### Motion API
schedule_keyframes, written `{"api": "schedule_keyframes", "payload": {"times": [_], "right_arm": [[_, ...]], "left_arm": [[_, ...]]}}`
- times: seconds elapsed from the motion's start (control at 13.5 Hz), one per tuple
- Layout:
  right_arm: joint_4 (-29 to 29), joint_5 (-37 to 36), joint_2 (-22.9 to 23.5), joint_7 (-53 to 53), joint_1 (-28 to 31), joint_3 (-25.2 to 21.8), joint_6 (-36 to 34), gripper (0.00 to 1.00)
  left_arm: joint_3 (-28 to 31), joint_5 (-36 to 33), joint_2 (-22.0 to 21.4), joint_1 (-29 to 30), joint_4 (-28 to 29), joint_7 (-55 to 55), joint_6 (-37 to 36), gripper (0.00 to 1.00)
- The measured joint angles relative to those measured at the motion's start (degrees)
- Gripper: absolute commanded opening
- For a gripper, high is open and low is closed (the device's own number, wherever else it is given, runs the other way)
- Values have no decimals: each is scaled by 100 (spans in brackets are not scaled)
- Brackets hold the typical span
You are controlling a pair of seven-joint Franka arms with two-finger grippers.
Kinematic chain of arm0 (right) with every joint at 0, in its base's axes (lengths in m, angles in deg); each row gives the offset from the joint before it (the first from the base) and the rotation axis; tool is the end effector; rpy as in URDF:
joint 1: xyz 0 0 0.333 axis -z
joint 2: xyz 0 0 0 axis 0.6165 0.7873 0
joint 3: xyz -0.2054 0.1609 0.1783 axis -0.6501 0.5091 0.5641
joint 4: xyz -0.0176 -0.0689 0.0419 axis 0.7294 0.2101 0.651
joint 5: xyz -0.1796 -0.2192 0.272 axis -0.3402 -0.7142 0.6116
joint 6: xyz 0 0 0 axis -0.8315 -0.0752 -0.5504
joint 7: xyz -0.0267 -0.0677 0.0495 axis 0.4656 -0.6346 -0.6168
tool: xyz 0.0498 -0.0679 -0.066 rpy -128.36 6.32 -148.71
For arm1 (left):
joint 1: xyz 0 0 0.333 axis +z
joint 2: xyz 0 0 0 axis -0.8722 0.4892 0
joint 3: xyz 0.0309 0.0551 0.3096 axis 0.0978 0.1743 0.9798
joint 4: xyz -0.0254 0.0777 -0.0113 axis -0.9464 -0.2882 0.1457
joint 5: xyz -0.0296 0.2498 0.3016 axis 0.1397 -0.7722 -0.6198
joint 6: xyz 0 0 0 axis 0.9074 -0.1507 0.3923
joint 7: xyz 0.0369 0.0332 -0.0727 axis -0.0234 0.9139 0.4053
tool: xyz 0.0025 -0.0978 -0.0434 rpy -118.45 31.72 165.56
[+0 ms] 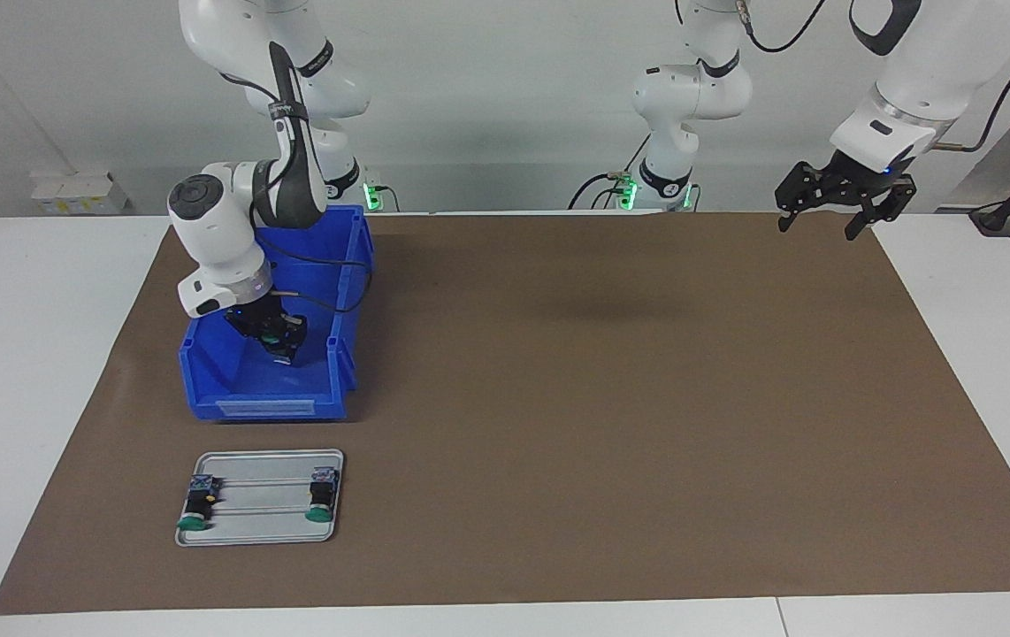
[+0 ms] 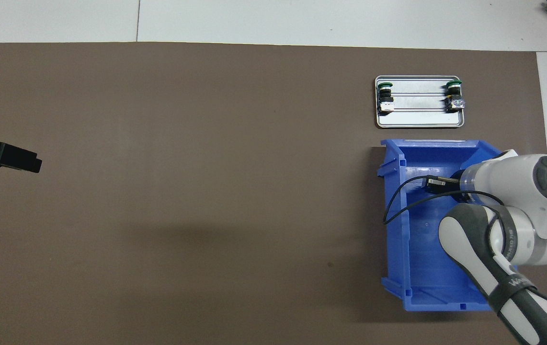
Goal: Place and press button with both arms
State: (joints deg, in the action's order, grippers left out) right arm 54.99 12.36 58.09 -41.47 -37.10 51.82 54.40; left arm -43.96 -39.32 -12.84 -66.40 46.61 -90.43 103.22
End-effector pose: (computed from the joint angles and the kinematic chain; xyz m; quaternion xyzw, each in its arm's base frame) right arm 0.5181 -0.0107 0.3271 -0.9918 0.1233 -0.0336 0.0094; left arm 0.5414 -0.0292 0.6335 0.9934 -0.1134 -0.0128 0.0133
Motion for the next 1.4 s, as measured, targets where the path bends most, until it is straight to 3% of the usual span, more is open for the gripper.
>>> {"api": "schedule_keyframes", "payload": {"times": [0.07, 0.15, 0.22, 0.37, 0.59, 0.74, 1.11, 1.4], "right_arm": [[56, 0, 31, 0, 0, 3, 113, 32], [87, 0, 58, 0, 0, 5, 159, 55], [101, 0, 70, 0, 0, 6, 189, 72], [90, 0, 71, 0, 0, 7, 204, 93], [-123, 0, 70, 0, 0, 11, 77, 94], [-495, 0, 61, 0, 0, 9, -423, 94], [-2179, 0, -47, -1, 96, -20, -2387, 94], [-3366, 5, -50, -1, 152, -19, -3344, 95]], "left_arm": [[0, 0, 0, 0, 0, 0, 0, 100], [0, 0, 0, 0, 0, 0, 0, 100], [0, 0, 0, 0, 0, 0, 0, 100], [0, 0, 0, 0, 0, 0, 0, 100], [0, 0, 0, 0, 0, 0, 0, 100], [0, 0, 0, 0, 0, 0, 0, 100], [0, 0, 0, 0, 0, 0, 0, 100], [0, 0, 0, 0, 0, 0, 0, 100]]}}
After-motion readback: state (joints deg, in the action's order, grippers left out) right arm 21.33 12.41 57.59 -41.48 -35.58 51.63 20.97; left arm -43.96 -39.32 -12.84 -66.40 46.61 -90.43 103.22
